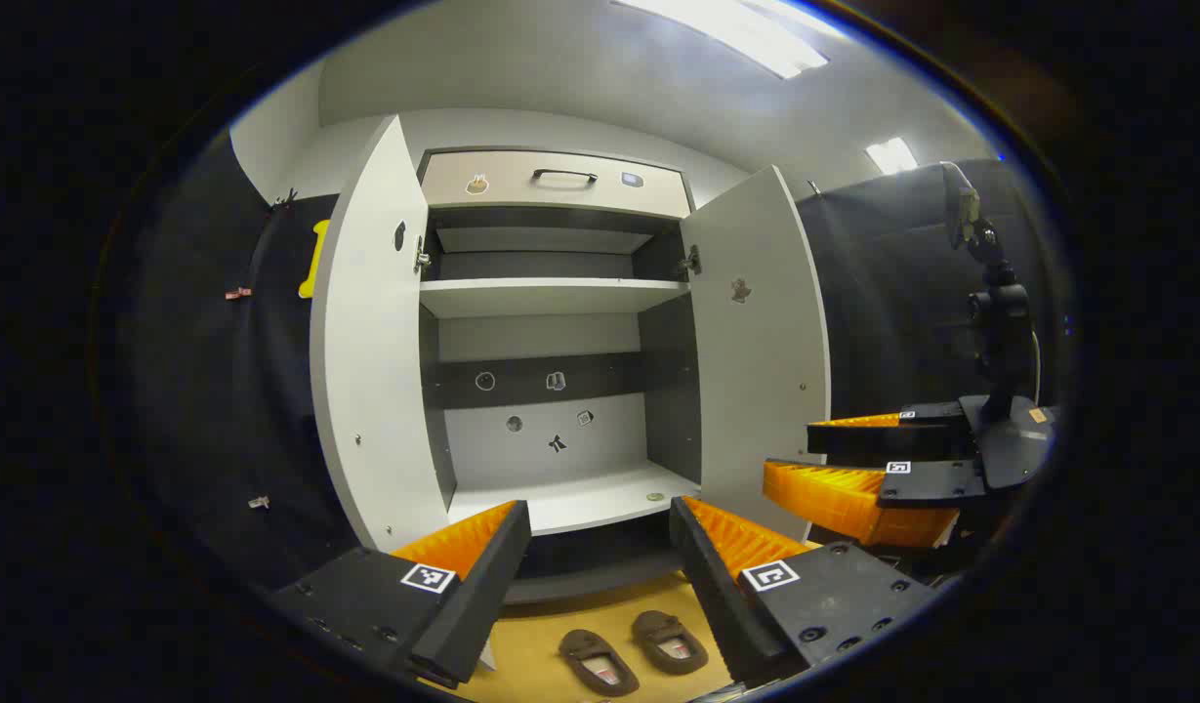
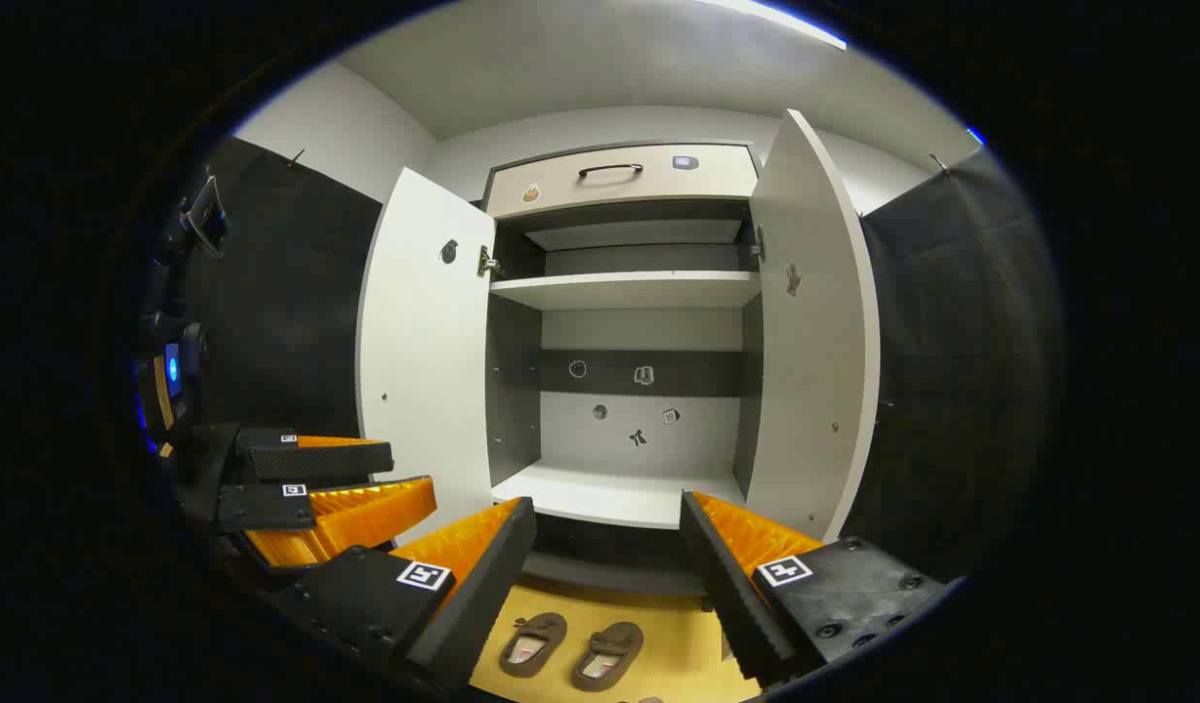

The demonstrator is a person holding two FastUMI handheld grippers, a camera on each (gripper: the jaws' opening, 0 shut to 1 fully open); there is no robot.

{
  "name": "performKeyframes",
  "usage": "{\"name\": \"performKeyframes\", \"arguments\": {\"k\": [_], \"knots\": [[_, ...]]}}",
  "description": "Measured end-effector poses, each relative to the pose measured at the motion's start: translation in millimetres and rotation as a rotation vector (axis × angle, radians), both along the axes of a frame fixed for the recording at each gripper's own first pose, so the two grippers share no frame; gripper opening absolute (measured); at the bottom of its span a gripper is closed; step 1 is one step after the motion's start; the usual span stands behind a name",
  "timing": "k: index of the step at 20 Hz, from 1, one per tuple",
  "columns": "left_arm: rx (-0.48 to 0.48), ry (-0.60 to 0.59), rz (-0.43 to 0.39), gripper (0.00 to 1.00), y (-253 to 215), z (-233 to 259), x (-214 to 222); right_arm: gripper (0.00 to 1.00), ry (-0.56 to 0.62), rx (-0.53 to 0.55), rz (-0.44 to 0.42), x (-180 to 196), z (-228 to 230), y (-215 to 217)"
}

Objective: Grab one shoe with the right hand and put it into the shoe cabinet, grab the other shoe with the left hand and put it into the shoe cabinet; then close the right door with the right hand and the left door with the left hand.

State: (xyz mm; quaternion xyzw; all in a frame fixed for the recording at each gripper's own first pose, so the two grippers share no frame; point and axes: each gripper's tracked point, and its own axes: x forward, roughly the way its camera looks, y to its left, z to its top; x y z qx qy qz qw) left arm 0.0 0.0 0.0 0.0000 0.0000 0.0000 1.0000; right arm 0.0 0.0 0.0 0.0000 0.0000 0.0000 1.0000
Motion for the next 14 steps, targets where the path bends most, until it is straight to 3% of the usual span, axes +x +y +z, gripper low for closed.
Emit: {"name": "performKeyframes", "arguments": {"k": [14], "knots": [[-0.010,0.009,0.014,0.91,12.1,-6.2,1.7,0.98,0.011,-0.002,-0.016,6.3,-4.3,-3.3]]}}
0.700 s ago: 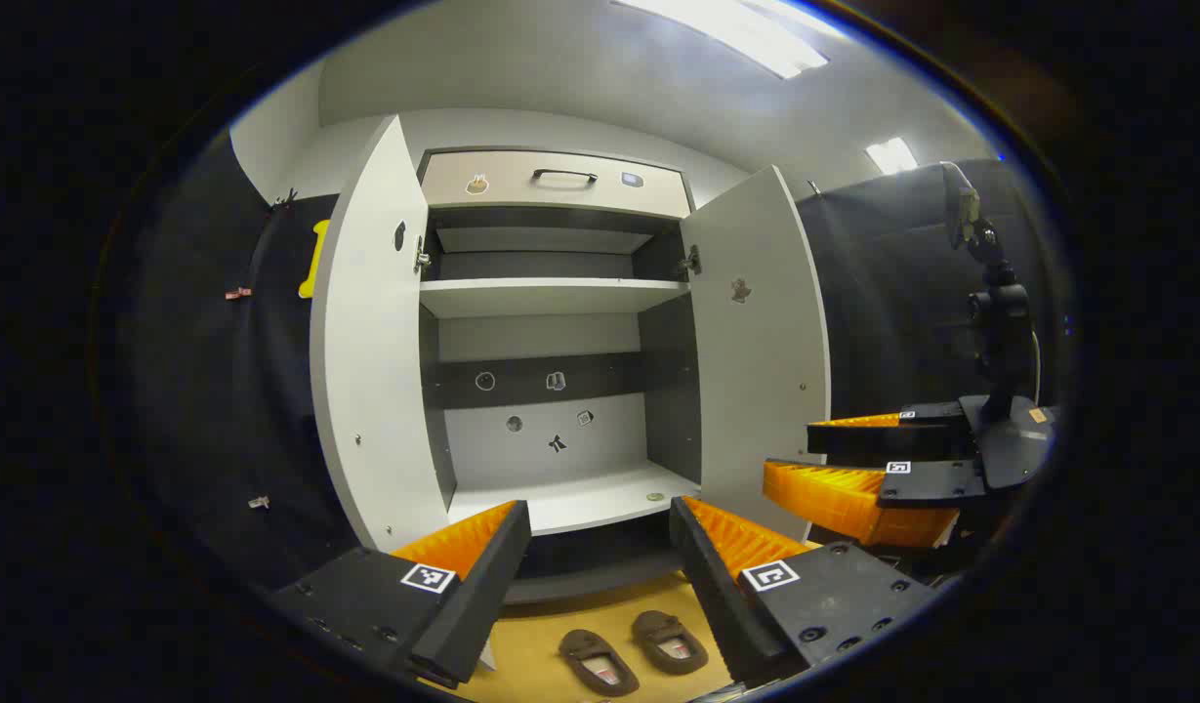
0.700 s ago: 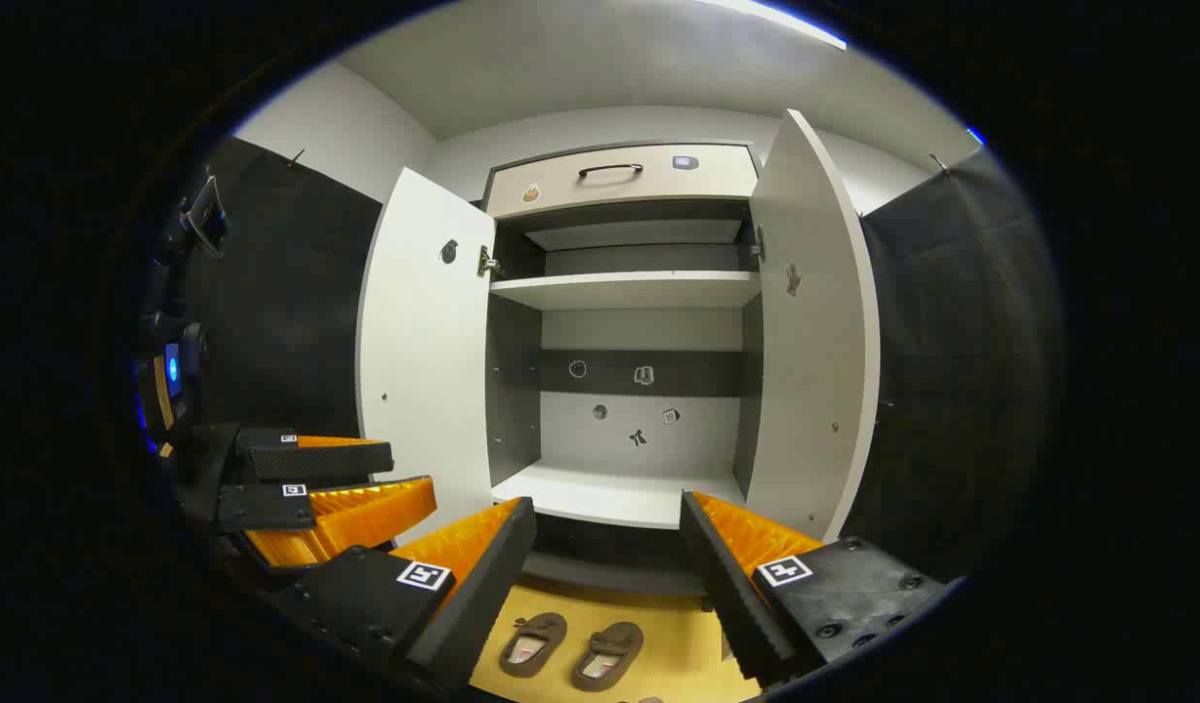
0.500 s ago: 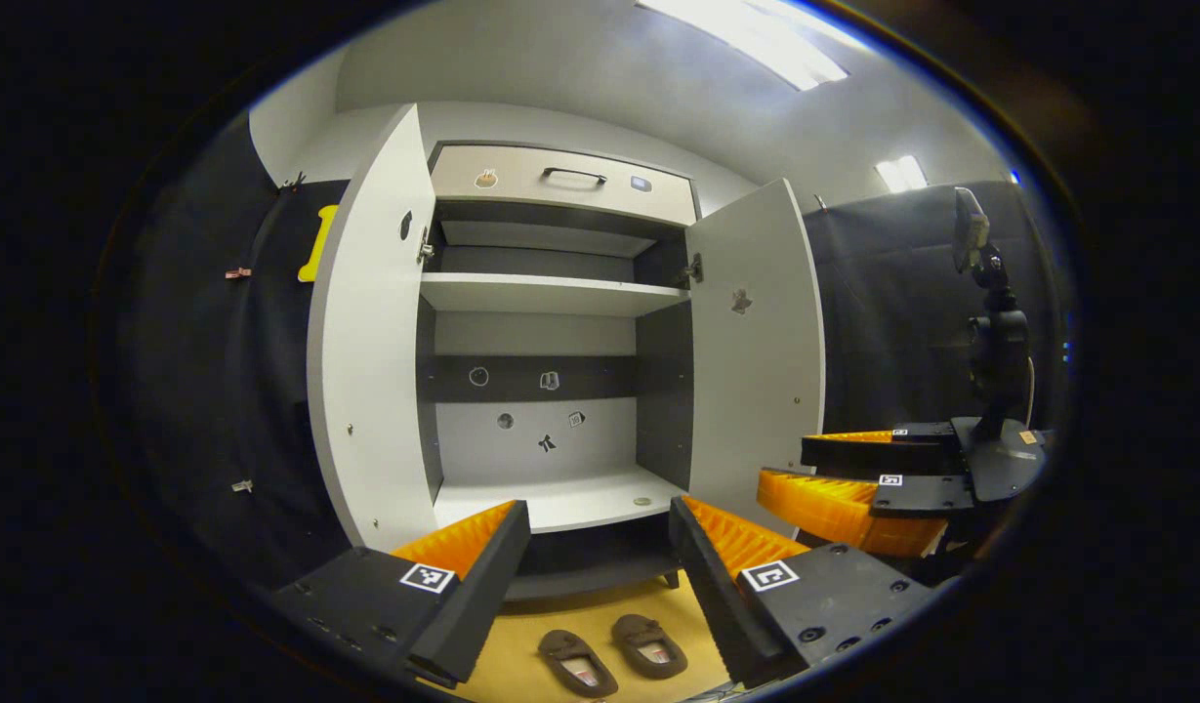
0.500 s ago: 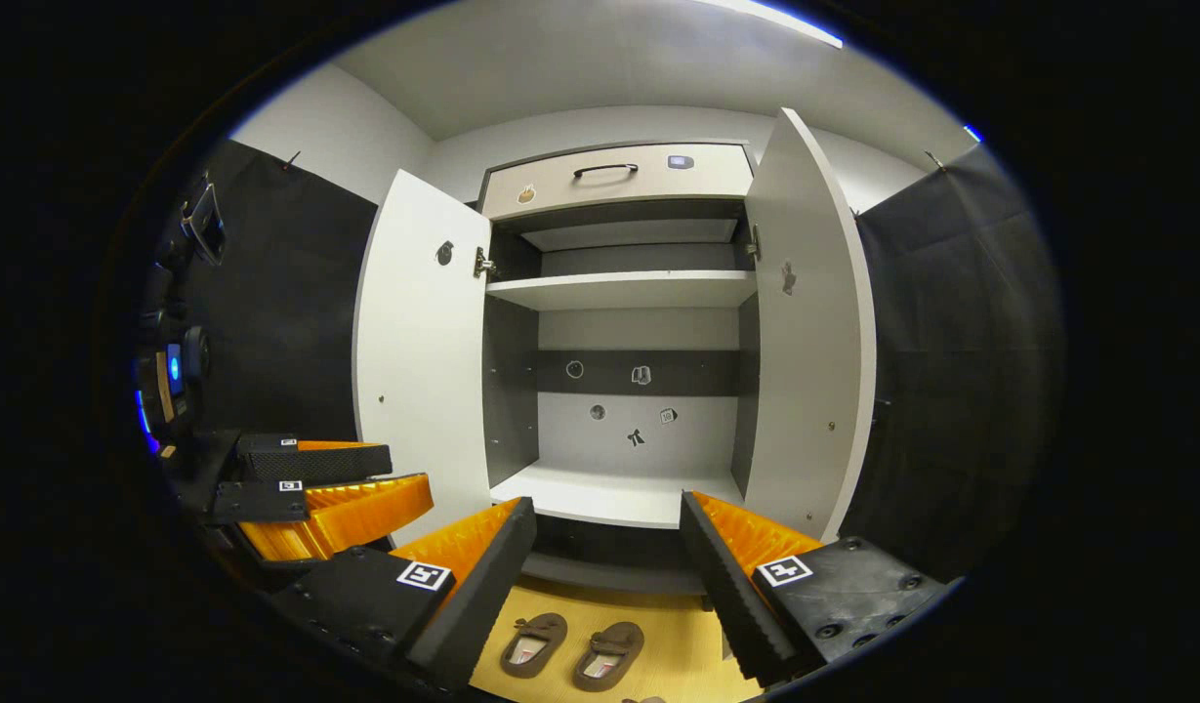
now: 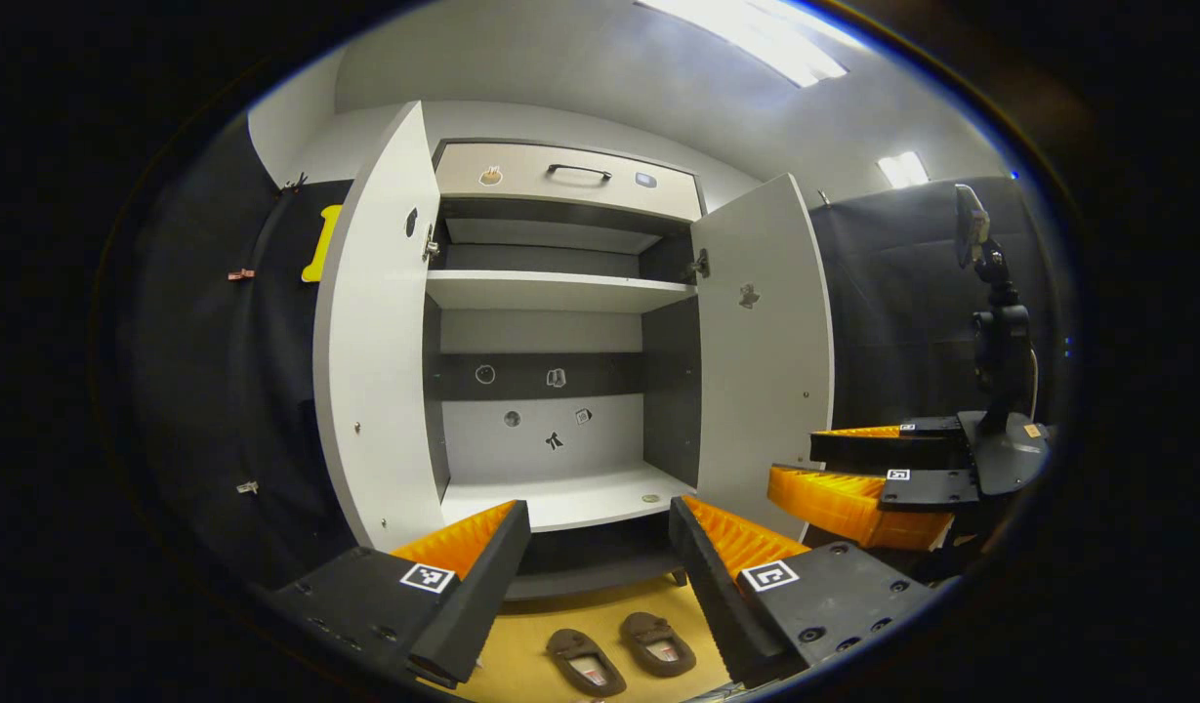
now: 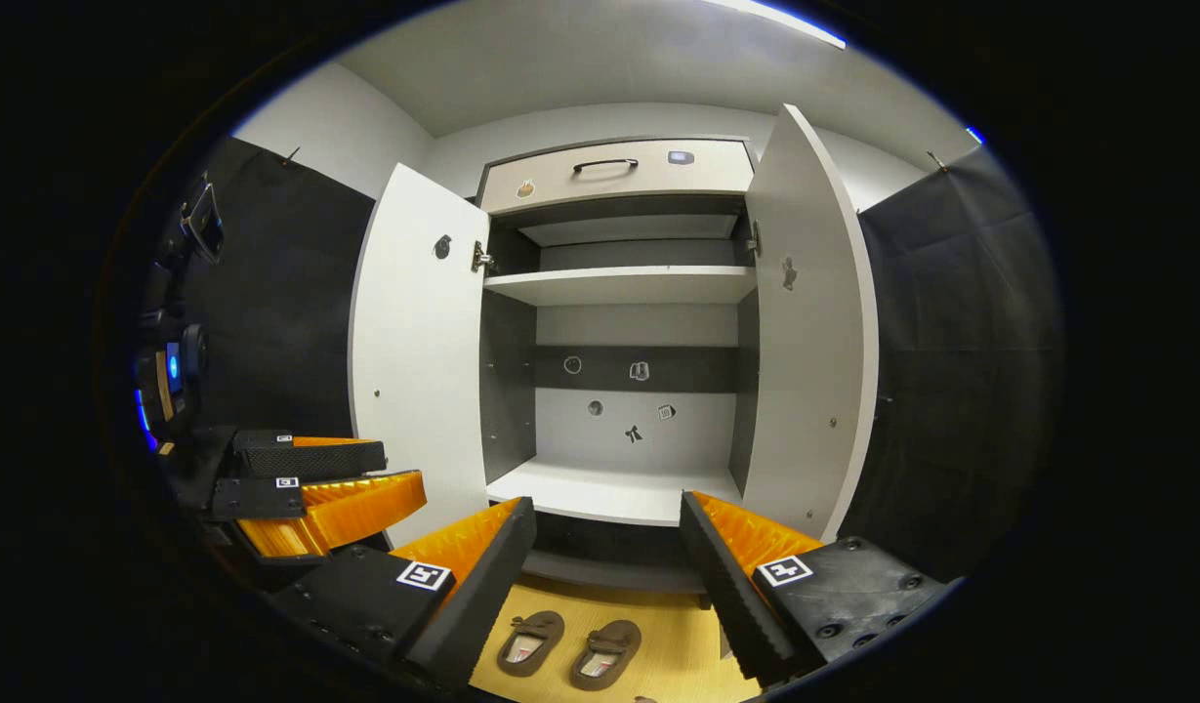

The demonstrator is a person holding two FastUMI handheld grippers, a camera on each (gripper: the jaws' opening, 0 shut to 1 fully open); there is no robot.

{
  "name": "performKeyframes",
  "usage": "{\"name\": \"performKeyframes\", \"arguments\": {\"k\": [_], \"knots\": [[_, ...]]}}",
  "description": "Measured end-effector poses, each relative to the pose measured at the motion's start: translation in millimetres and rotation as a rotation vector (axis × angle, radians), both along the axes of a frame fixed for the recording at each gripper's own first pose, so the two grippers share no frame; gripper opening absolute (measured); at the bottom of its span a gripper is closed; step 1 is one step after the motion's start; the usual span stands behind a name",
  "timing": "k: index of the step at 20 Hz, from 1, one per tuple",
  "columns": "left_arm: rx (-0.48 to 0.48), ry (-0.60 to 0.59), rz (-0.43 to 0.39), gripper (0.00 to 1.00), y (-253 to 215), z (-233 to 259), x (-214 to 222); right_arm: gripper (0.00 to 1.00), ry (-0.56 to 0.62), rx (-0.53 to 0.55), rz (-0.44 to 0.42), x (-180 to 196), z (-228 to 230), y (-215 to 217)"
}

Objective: Grab one shoe with the right hand and put it into the shoe cabinet, grab the other shoe with the left hand and put it into the shoe cabinet; then close the right door with the right hand and the left door with the left hand.

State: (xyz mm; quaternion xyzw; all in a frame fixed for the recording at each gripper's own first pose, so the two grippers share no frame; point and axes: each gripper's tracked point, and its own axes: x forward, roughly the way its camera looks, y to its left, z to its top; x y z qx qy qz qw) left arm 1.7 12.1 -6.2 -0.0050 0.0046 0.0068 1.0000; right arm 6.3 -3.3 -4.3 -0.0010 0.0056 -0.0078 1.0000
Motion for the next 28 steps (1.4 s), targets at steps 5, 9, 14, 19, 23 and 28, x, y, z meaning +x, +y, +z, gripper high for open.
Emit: {"name": "performKeyframes", "arguments": {"k": [5,9,14,19,23,28], "knots": [[0.001,-0.015,-0.015,0.91,0.2,2.3,-0.7,0.98,0.011,0.012,-0.019,3.2,-6.5,-2.5],[-0.010,-0.022,-0.025,0.91,4.4,1.4,-0.1,0.98,0.031,-0.002,-0.036,4.5,-18.6,-4.9],[-0.024,-0.014,-0.013,0.91,14.9,-6.9,3.2,0.98,0.085,0.002,-0.033,5.8,-48.2,-0.5],[-0.036,-0.028,-0.024,0.91,19.5,-11.8,14.0,0.98,0.197,-0.001,-0.032,20.4,-108.7,-0.7],[-0.032,-0.023,-0.023,0.91,24.4,-23.2,27.6,0.99,0.326,0.066,0.009,27.1,-171.4,8.0],[-0.030,-0.065,0.017,0.91,32.9,-30.7,50.1,0.99,0.469,0.140,0.008,42.9,-252.6,4.9]]}}
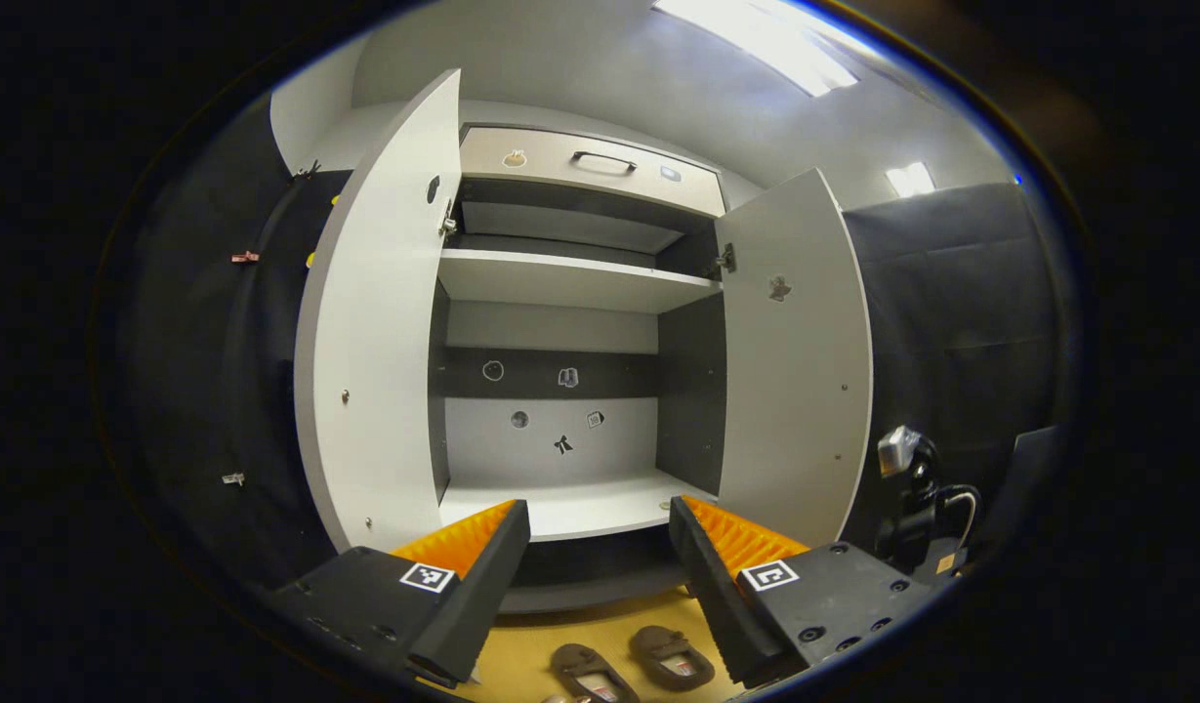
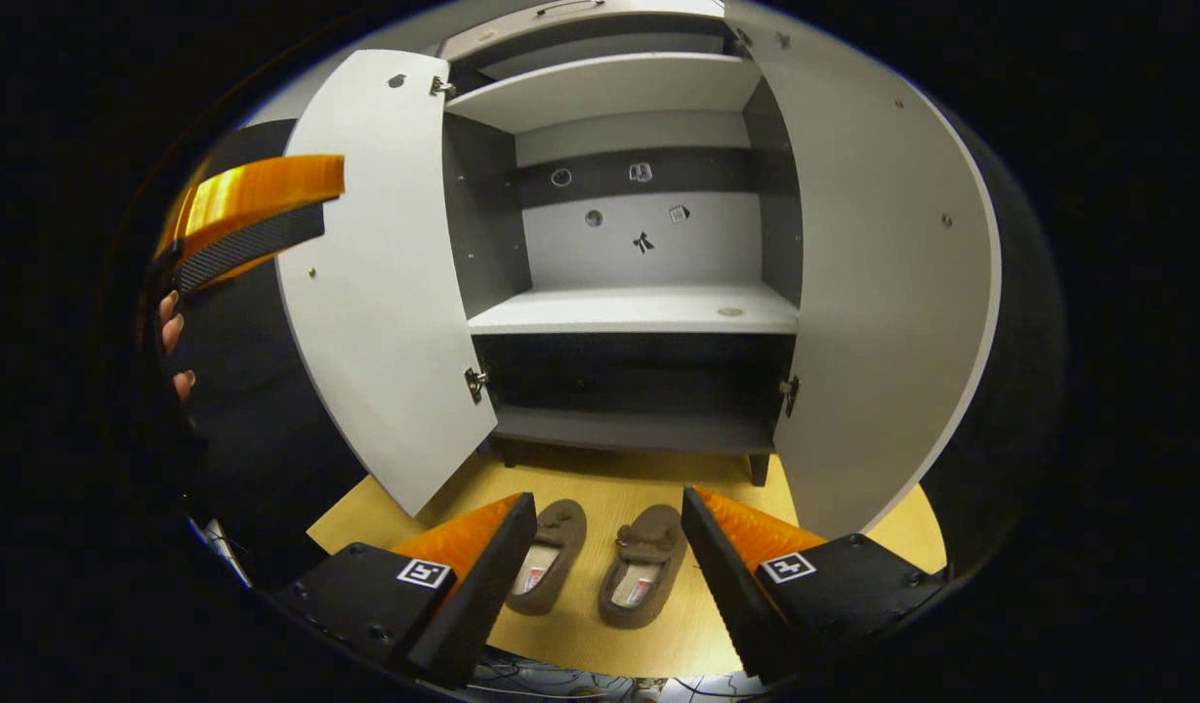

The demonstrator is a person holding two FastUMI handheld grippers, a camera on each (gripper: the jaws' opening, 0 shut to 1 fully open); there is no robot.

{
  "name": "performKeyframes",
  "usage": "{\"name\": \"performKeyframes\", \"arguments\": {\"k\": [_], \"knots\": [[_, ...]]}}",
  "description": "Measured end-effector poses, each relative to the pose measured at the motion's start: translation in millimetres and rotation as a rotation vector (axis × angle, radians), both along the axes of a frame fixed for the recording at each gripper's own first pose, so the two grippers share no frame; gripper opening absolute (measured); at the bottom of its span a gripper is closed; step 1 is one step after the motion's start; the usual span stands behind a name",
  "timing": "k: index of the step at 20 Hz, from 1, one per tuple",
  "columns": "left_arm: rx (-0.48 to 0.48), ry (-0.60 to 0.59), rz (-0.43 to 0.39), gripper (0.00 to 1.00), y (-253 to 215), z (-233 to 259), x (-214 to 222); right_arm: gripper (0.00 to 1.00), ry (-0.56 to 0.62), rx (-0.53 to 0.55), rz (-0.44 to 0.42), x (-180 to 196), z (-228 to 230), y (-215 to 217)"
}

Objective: Grab one shoe with the right hand and put it into the shoe cabinet, grab the other shoe with the left hand and put it into the shoe cabinet; then close the right door with the right hand and the left door with the left hand.

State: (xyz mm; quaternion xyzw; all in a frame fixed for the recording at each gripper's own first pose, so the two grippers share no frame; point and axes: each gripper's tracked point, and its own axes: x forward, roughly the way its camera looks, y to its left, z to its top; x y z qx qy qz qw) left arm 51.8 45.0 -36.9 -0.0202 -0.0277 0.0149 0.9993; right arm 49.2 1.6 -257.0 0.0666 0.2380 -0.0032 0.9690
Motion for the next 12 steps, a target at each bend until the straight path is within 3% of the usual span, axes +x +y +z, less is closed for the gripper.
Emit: {"name": "performKeyframes", "arguments": {"k": [12], "knots": [[-0.041,-0.022,0.068,0.91,25.0,-57.5,30.7,0.99,0.270,0.102,-0.031,12.7,-183.9,8.2]]}}
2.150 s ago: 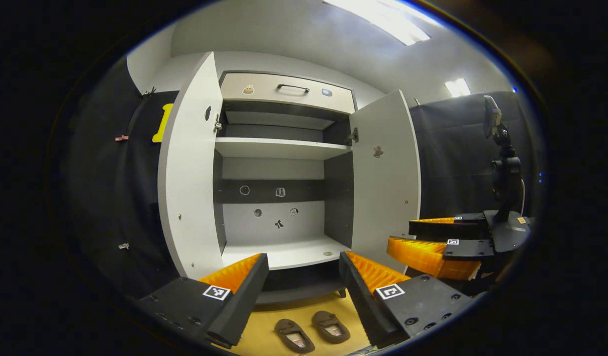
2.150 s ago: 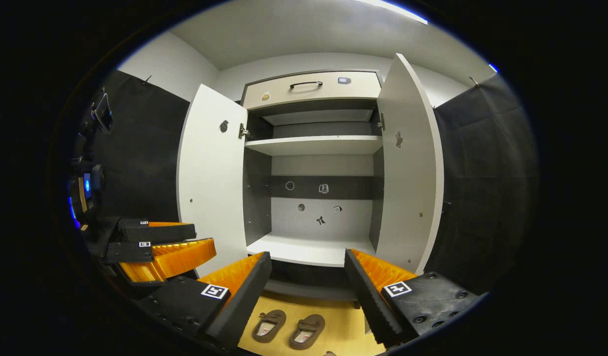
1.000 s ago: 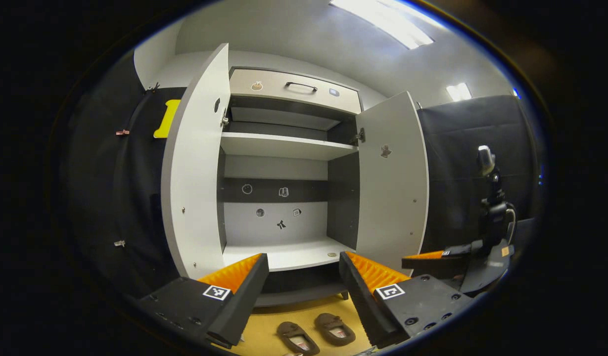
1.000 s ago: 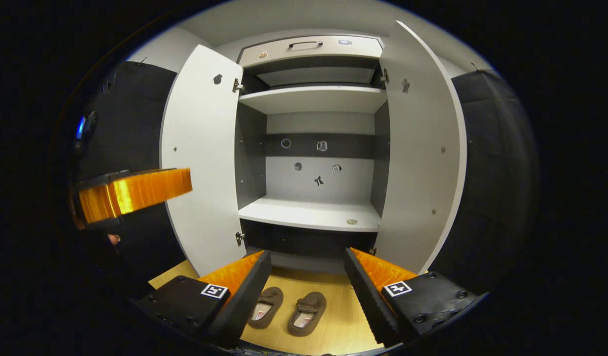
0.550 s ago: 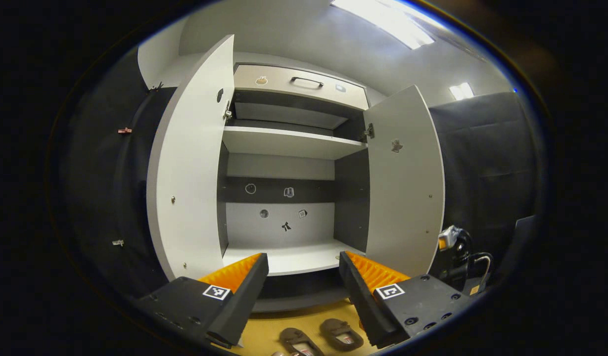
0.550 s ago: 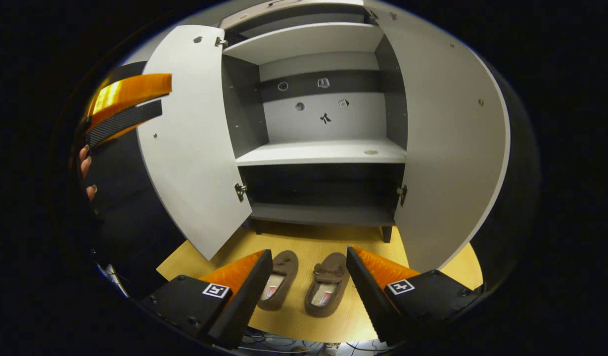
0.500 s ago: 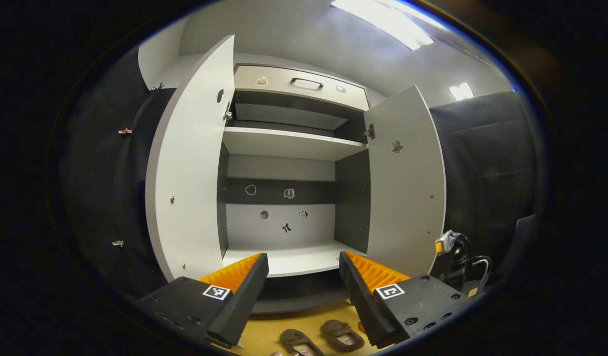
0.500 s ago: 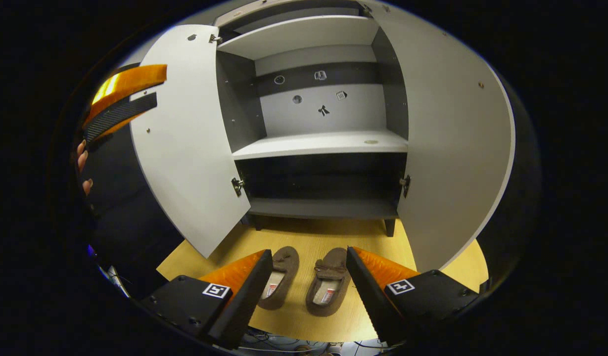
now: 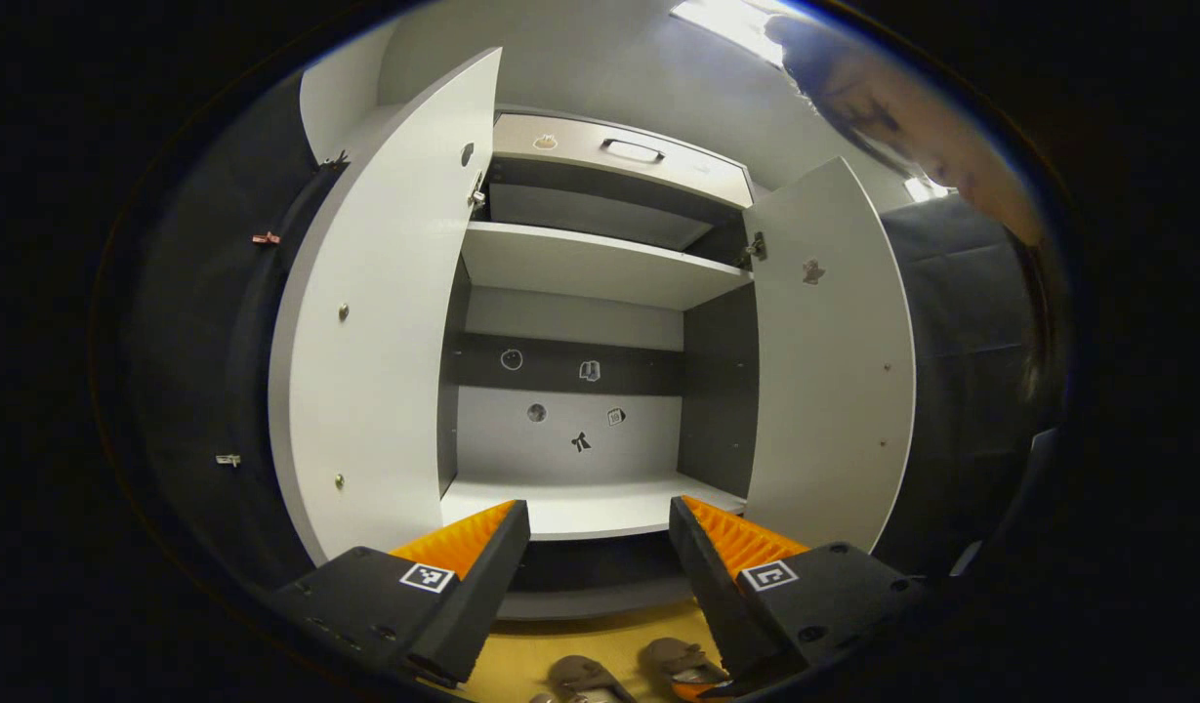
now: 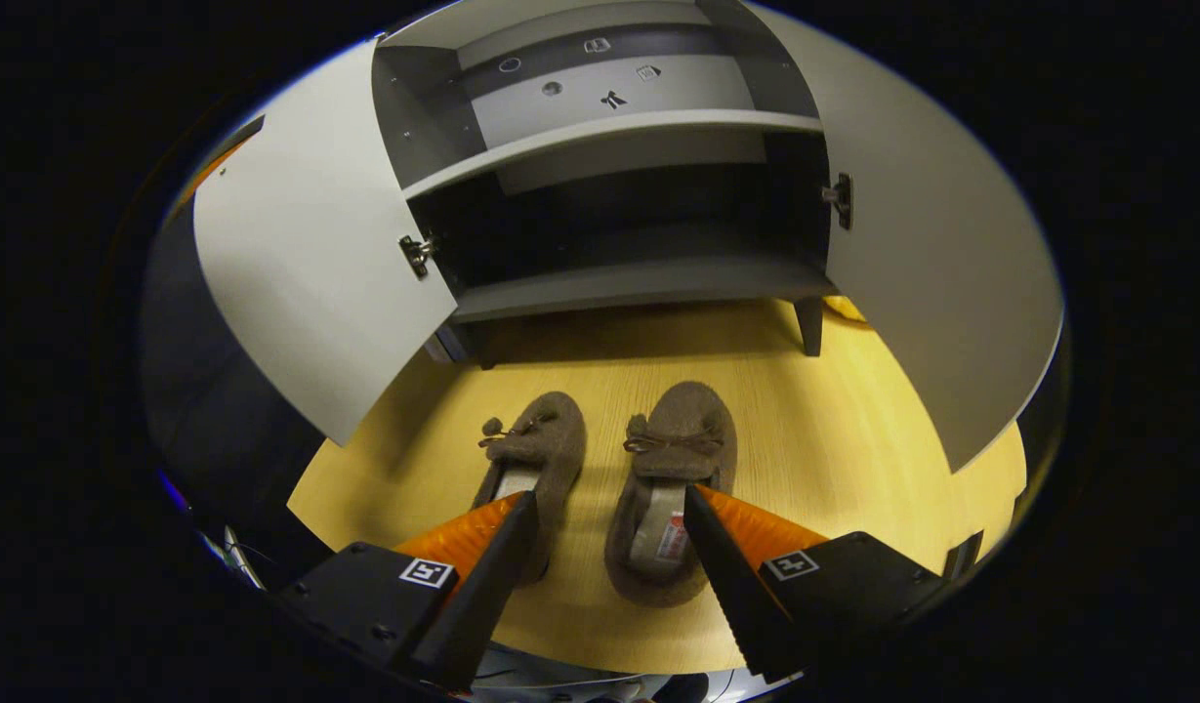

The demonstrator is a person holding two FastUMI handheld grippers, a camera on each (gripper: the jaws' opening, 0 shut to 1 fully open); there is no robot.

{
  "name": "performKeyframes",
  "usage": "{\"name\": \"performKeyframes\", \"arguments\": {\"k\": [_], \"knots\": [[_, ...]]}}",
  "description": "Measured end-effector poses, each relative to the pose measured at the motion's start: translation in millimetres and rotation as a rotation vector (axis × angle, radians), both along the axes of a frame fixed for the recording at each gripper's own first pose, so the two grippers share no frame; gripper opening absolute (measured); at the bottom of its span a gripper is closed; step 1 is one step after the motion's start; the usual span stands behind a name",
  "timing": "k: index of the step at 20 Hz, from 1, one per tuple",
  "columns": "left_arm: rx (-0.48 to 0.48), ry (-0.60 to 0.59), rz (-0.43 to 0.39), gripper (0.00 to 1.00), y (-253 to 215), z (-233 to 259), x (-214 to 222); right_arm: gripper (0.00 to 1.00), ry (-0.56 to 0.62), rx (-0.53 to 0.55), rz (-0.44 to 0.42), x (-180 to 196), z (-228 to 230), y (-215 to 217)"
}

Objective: Grab one shoe with the right hand and put it into the shoe cabinet, grab the other shoe with the left hand and put it into the shoe cabinet; then close the right door with the right hand and the left door with the left hand.

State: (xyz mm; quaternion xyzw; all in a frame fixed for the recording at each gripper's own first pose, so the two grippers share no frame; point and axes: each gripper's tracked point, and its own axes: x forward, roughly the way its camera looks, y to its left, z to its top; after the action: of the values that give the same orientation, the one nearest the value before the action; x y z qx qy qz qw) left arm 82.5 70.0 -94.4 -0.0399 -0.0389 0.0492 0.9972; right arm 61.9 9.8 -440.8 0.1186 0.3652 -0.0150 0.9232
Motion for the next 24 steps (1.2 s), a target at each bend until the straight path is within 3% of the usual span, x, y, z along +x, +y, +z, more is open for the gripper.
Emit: {"name": "performKeyframes", "arguments": {"k": [5,6,7,13,19,24], "knots": [[-0.008,0.034,0.014,0.92,11.6,-35.4,6.3,0.99,0.031,0.010,-0.015,16.9,-43.2,-1.3],[-0.001,0.046,0.018,0.93,14.8,-42.8,7.9,0.89,0.025,0.010,-0.008,21.7,-46.6,1.2],[0.008,0.057,0.029,0.93,19.0,-48.6,8.4,0.85,0.024,0.012,-0.003,26.6,-51.4,3.8],[0.014,0.084,0.049,0.93,29.6,-72.5,13.7,0.85,0.041,-0.004,-0.010,45.8,-73.8,3.9],[-0.017,0.095,0.064,0.93,44.8,-86.0,20.5,0.51,0.055,-0.026,-0.047,59.9,-85.1,-8.6],[0.015,0.105,0.061,0.91,44.8,-90.1,31.7,0.51,0.074,-0.064,-0.073,69.0,-85.2,-17.6]]}}
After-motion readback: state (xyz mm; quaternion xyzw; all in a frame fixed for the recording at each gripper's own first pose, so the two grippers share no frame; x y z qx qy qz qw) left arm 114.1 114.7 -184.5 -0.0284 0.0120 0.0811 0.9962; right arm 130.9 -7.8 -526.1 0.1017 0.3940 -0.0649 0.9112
